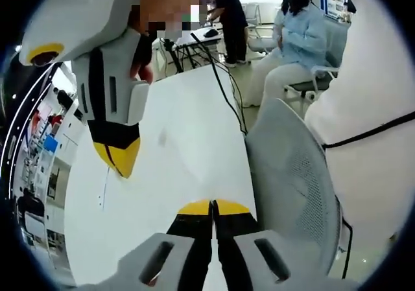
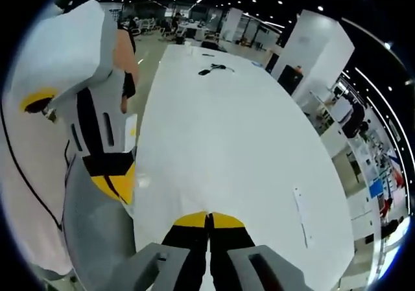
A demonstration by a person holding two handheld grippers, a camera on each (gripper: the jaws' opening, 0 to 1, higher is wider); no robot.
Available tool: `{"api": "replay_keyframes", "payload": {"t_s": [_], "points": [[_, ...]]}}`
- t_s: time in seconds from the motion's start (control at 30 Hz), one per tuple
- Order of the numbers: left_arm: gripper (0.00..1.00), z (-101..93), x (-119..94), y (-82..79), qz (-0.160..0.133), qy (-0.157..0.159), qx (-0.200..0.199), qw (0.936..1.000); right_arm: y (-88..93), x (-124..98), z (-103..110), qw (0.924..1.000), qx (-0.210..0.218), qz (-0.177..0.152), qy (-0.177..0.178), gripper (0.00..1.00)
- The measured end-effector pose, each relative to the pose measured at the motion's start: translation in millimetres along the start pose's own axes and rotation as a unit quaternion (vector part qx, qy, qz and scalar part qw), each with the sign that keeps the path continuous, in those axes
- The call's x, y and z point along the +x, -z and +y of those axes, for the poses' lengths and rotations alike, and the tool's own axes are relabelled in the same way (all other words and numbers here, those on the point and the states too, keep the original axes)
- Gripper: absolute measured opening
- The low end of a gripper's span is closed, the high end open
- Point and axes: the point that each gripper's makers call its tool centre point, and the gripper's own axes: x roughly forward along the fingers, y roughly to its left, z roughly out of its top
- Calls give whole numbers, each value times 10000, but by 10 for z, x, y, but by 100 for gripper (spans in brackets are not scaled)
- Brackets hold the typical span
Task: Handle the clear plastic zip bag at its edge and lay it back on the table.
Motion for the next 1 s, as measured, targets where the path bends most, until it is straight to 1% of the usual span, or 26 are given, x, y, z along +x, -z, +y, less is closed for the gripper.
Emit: {"api": "replay_keyframes", "payload": {"t_s": [0.27,0.43,0.53,0.63,1.0], "points": [[0,132,-42,0,-39,-290,-56,9996,-10,-19,3,9998,-199,8,25,0],[0,236,-83,-12,-120,-514,-137,9985,-9,-14,27,9994,-336,71,34,0],[1,262,-94,-1,-136,-530,-169,9984,-15,-15,23,9994,-344,52,9,0],[3,319,-121,6,-166,-651,-246,9974,-11,-18,10,9993,-380,56,12,0],[8,426,-221,-34,-352,-873,-431,9946,18,-23,-4,9989,-462,70,46,0]]}}
